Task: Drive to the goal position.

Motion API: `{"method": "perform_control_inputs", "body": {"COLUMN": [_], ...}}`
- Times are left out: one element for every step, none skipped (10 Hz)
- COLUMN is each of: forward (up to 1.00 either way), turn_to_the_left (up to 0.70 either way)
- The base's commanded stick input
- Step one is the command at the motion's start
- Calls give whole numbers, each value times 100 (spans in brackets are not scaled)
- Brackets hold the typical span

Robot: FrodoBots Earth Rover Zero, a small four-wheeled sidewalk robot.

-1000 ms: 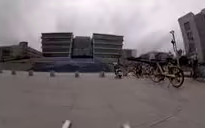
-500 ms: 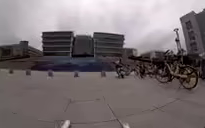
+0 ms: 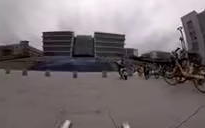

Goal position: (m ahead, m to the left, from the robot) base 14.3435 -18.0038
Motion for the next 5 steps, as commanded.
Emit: {"method": "perform_control_inputs", "body": {"forward": [100,100,100,100,100], "turn_to_the_left": [0,0,0,0,0]}}
